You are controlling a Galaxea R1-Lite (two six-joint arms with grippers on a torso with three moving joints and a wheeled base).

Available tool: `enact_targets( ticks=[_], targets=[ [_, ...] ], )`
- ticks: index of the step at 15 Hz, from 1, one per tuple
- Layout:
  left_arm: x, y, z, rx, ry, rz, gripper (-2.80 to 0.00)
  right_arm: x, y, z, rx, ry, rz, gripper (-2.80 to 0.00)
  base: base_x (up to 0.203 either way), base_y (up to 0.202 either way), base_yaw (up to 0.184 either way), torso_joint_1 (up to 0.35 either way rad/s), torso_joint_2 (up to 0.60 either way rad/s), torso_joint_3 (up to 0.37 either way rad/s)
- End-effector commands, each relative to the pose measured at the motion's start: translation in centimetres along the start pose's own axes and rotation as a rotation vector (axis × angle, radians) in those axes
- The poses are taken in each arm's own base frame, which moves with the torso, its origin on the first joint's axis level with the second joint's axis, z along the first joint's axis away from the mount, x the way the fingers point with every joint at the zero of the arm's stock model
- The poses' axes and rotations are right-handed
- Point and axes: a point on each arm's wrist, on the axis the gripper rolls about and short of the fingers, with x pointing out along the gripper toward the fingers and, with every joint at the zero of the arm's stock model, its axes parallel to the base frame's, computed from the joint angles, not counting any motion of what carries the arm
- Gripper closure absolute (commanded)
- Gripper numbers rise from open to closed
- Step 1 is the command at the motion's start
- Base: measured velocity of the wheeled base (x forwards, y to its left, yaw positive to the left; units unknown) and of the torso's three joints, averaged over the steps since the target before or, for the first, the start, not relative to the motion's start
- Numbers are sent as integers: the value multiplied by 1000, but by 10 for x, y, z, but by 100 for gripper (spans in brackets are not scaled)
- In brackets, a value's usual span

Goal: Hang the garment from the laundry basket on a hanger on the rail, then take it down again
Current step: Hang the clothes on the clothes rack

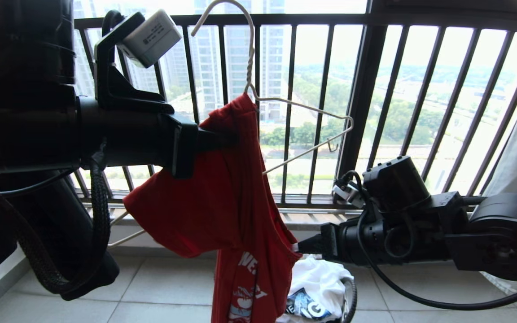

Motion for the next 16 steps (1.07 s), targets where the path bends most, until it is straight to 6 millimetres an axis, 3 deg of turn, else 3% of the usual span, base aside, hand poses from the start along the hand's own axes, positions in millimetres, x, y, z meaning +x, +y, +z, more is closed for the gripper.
enact_targets(
  ticks=[1, 4, 9, 16],
  targets=[
    [-1, 0, 1, 0, -3, 0, 0, 1, -1, 2, 2, -21, -27, 0, 0, 0, 0, 0, 0, 0],
    [-6, -2, 3, -13, -15, -3, 0, 1, -6, 8, -26, -63, -79, 0, 0, 0, 0, 0, 0, 0],
    [-10, -6, 0, -18, -12, -76, 0, -14, -29, 36, 1, -163, -134, 0, 0, 0, 0, 0, 0, 0],
    [6, -14, -12, -23, 42, -143, 0, -36, -48, 65, 20, -274, -175, 0, 0, 0, 0, 0, 0, 0]
  ],
)
